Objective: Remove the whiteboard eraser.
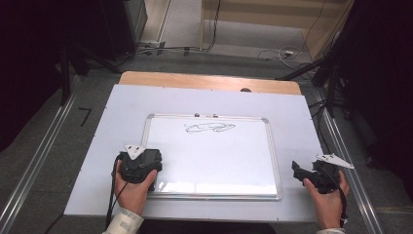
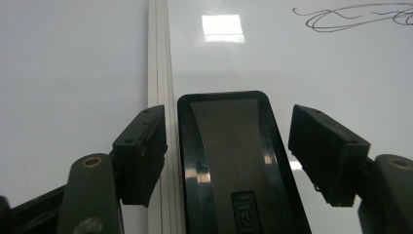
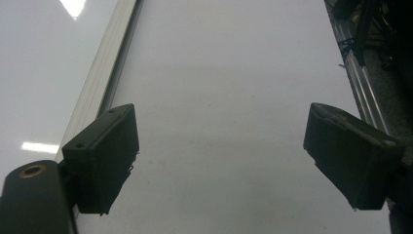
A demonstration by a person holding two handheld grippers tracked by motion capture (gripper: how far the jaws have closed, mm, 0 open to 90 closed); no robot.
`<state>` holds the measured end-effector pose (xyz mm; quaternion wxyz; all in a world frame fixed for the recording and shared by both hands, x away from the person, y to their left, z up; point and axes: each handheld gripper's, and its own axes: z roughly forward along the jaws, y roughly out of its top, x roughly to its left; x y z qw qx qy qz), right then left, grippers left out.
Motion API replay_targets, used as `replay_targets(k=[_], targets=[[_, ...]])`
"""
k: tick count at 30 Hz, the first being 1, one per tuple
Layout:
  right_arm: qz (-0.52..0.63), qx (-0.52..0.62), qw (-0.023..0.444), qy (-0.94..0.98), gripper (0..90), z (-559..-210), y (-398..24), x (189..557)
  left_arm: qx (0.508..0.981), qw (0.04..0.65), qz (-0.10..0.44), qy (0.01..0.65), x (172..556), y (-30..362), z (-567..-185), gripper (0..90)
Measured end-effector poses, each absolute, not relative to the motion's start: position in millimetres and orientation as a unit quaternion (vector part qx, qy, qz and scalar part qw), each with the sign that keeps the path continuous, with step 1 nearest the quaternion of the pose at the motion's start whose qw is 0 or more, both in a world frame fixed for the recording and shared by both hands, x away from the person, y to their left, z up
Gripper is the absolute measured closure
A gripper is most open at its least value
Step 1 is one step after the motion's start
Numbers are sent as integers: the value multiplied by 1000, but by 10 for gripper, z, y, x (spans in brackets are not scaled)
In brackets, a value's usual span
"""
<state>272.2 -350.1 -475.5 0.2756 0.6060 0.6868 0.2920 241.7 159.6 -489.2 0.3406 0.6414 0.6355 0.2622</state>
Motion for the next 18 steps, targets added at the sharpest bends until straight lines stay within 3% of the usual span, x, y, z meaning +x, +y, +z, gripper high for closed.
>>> replay_targets(k=[18], targets=[[292, 606, 275, 688, 115, -4756, -3497, 2723, 645, 314, 265, 644, 2446, 1525, -4956, 381]])
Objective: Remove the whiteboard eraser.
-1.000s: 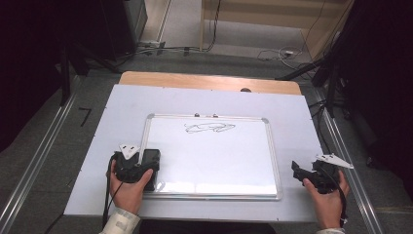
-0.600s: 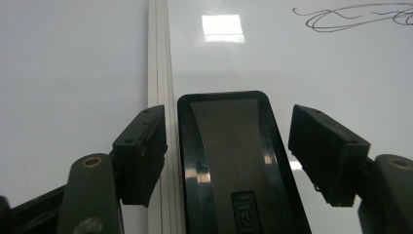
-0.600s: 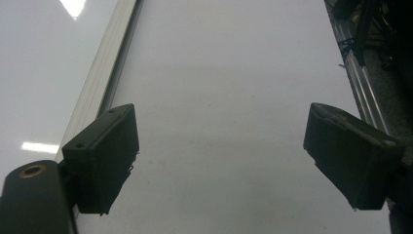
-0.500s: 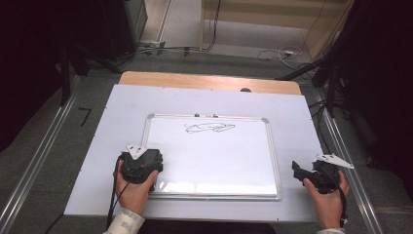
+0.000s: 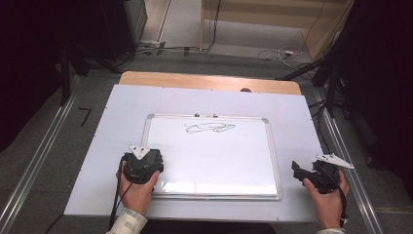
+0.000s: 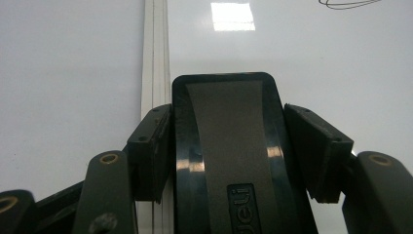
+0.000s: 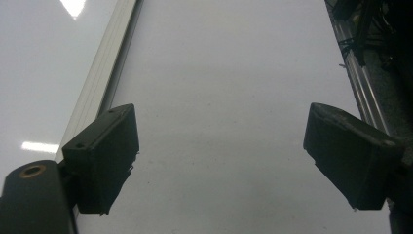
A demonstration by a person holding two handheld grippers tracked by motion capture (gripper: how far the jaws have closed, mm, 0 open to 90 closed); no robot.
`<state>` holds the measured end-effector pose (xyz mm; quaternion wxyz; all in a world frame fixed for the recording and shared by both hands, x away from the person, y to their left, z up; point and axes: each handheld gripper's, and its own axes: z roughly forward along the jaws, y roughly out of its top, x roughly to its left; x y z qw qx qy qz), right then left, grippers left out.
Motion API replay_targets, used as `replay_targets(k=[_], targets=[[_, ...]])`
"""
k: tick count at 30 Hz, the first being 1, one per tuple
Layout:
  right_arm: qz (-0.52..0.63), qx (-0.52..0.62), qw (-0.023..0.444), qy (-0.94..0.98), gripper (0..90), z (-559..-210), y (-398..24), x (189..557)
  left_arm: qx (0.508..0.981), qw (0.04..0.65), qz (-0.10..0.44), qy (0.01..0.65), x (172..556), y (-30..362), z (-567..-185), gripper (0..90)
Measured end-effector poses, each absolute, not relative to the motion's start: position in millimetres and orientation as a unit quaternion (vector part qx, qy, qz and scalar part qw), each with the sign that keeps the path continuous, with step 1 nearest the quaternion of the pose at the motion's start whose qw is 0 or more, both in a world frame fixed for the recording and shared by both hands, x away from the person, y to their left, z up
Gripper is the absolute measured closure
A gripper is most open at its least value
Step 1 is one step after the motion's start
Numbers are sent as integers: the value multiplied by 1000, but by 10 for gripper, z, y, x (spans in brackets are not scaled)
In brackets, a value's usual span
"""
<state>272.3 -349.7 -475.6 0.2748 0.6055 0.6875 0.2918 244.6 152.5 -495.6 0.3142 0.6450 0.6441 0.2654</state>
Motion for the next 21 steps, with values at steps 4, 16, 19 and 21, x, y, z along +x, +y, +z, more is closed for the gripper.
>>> replay_targets(k=[4, 16, 19, 21], targets=[[291, 606, 275, 688, 116, -4757, -3496, 2722, 645, 316, 263, 644, 2456, 1523, -4963, 381], [292, 606, 275, 687, 116, -4755, -3500, 2720, 649, 306, 269, 643, 2475, 1483, -4991, 359], [292, 605, 275, 687, 116, -4755, -3500, 2720, 646, 307, 270, 644, 2475, 1483, -4982, 384], [292, 605, 276, 687, 116, -4755, -3500, 2721, 646, 309, 265, 645, 2477, 1493, -4976, 396]])
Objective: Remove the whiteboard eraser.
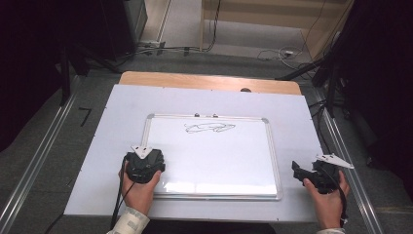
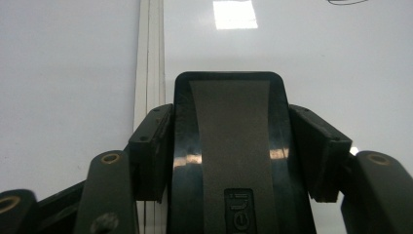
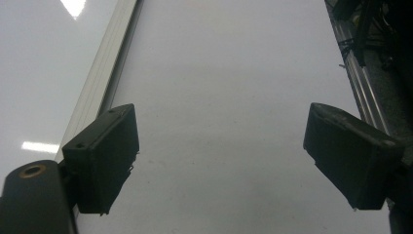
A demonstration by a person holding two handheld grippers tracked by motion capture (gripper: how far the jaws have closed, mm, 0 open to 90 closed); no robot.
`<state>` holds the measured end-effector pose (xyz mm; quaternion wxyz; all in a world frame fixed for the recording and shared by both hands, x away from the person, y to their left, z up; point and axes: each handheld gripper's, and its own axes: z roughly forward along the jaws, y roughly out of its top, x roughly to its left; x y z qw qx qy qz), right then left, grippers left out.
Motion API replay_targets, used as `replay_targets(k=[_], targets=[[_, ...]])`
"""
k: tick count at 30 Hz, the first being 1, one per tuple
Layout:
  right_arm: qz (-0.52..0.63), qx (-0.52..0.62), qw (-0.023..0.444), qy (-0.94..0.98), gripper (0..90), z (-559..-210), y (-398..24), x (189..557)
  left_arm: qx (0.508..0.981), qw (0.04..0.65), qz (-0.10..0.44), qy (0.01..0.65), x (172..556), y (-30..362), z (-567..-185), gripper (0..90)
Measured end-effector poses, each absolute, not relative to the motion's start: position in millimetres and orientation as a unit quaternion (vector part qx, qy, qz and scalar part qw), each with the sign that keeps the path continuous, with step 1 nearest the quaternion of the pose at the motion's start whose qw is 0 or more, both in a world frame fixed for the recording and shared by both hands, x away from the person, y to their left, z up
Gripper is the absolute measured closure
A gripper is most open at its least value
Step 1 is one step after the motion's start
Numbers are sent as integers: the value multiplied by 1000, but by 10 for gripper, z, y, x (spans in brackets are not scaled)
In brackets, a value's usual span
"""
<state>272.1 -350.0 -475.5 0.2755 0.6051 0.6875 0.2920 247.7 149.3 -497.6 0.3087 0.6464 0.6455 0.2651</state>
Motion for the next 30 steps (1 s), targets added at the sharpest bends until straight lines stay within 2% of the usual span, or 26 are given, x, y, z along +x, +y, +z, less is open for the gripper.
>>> replay_targets(k=[12, 18, 30], targets=[[293, 605, 276, 687, 116, -4752, -3503, 2721, 658, 312, 252, 637, 2494, 1495, -4948, 403], [293, 606, 275, 686, 116, -4751, -3505, 2720, 652, 329, 266, 630, 2479, 1502, -4848, 403], [292, 606, 269, 690, 116, -4768, -3473, 2780, 648, 338, 251, 634, 2579, 1560, -4819, 403]])
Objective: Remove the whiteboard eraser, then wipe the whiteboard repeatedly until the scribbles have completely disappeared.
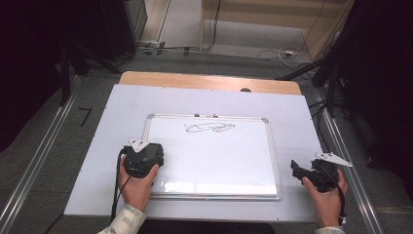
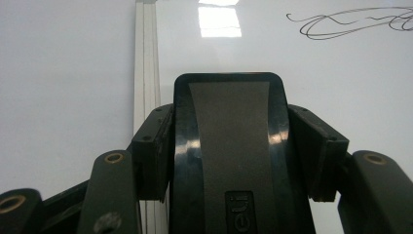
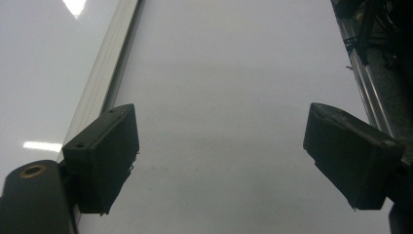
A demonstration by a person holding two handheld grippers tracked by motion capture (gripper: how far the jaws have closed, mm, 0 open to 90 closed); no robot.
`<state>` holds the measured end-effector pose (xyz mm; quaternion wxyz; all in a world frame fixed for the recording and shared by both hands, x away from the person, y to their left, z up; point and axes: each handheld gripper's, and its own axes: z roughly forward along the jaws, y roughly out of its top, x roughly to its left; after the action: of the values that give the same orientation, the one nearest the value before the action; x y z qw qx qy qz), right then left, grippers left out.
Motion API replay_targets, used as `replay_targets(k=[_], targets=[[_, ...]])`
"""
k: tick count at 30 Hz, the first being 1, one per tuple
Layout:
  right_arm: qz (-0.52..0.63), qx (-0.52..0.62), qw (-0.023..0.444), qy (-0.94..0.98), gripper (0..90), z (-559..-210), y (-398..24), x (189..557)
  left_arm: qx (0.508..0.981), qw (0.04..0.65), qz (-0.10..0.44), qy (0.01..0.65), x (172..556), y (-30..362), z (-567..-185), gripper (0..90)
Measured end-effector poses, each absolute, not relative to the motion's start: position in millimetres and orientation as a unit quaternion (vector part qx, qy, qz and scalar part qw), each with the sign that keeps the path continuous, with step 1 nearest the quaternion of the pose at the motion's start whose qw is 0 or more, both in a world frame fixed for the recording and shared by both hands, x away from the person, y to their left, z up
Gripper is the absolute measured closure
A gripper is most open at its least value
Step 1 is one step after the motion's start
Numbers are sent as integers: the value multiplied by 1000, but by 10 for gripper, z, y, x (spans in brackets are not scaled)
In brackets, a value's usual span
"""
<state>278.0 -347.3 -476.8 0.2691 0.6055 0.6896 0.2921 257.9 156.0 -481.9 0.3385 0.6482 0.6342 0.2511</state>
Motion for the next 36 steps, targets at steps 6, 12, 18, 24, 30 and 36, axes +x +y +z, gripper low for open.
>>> replay_targets(k=[6, 12, 18, 24, 30, 36], targets=[[296, 598, 267, 695, 116, -4759, -3445, 2763, 655, 336, 240, 633, 2643, 1489, -4828, 403], [303, 601, 269, 689, 116, -4737, -3489, 2725, 661, 341, 235, 625, 2730, 1373, -4810, 403], [300, 602, 268, 690, 116, -4751, -3490, 2722, 667, 343, 227, 621, 2840, 1301, -4823, 403], [301, 602, 267, 690, 116, -4750, -3498, 2713, 667, 343, 219, 624, 2928, 1289, -4818, 403], [299, 599, 268, 693, 117, -4755, -3474, 2734, 670, 345, 209, 623, 3095, 1258, -4766, 403], [295, 598, 262, 697, 117, -4779, -3443, 2789, 670, 347, 203, 624, 3264, 1236, -4744, 403]])
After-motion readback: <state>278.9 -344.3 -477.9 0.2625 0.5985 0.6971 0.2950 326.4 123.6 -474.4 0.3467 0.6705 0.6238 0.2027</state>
